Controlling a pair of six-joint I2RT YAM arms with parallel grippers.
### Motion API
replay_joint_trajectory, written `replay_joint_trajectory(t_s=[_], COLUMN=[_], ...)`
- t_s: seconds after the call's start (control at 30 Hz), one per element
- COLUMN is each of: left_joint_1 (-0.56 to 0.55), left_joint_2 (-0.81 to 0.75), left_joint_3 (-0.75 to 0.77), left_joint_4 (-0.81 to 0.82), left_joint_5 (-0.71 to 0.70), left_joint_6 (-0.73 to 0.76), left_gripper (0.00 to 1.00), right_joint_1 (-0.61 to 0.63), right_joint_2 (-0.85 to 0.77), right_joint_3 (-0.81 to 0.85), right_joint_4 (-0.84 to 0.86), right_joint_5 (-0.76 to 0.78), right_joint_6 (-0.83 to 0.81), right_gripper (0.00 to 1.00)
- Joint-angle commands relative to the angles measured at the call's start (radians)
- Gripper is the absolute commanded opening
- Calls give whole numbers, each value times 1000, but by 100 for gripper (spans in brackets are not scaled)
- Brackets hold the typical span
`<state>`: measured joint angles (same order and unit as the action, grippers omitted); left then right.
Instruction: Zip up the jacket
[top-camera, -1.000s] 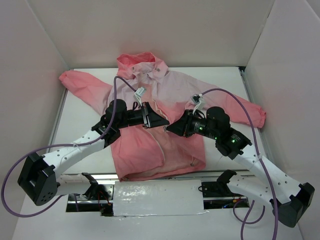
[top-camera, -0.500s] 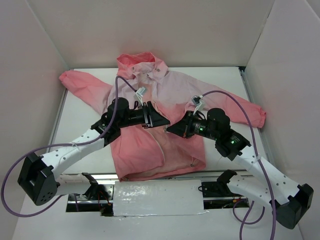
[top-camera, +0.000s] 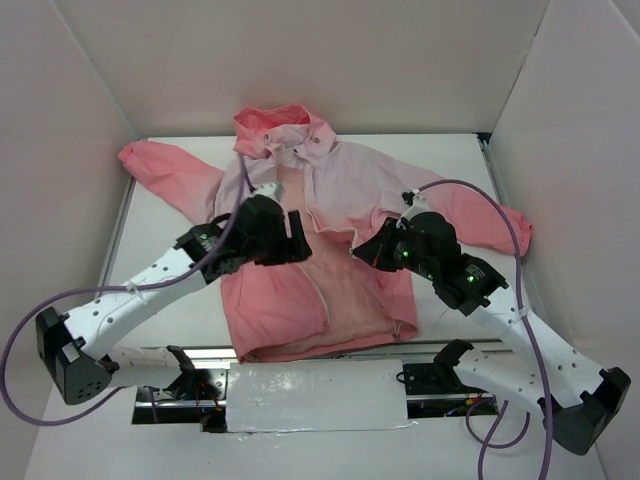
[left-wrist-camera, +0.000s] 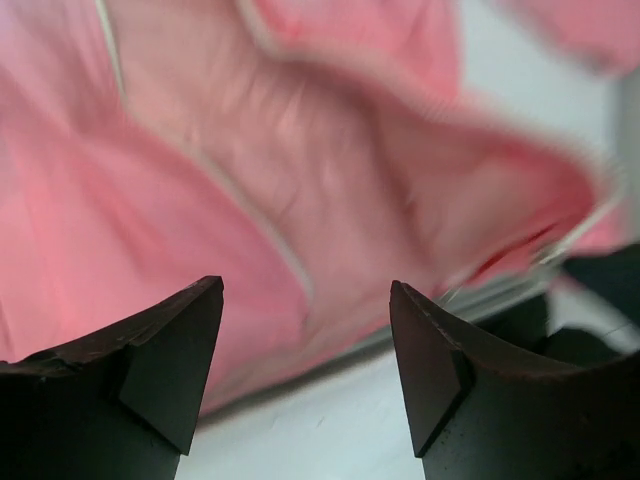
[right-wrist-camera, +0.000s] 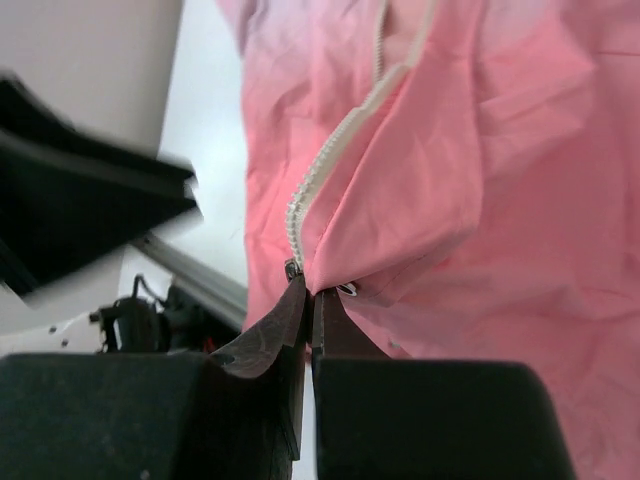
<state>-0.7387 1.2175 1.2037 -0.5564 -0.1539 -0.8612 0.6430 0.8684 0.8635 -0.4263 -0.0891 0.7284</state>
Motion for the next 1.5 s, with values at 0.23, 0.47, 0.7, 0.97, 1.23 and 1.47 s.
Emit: replay_joint_trajectory(t_s=[0.23, 0.47, 0.7, 0.97, 1.23, 1.47], left_joint_1=[-225, -234, -258, -294, -315, -323], left_joint_2=[276, 401, 507, 594, 629, 689], left_joint_3=[115, 123, 178, 195, 192, 192], left_joint_4=[-431, -392, -353, -350, -372, -378], left_joint_5=[-10, 45, 5, -36, -47, -50], left_joint_6=[-85, -145, -239, -367, -437, -460], left_gripper=[74, 72, 72, 65, 68, 67], right_joint_1=[-5, -14, -55, -92, -135, -134], right_joint_2=[35, 64, 69, 84, 99, 98], right_joint_3=[118, 69, 32, 19, 5, -3], right_joint_4=[-219, -169, -124, -109, -86, -81], right_joint_5=[311, 289, 209, 131, 63, 43], right_joint_6=[86, 98, 77, 29, -1, -1], right_gripper=[0, 0, 0, 0, 0, 0])
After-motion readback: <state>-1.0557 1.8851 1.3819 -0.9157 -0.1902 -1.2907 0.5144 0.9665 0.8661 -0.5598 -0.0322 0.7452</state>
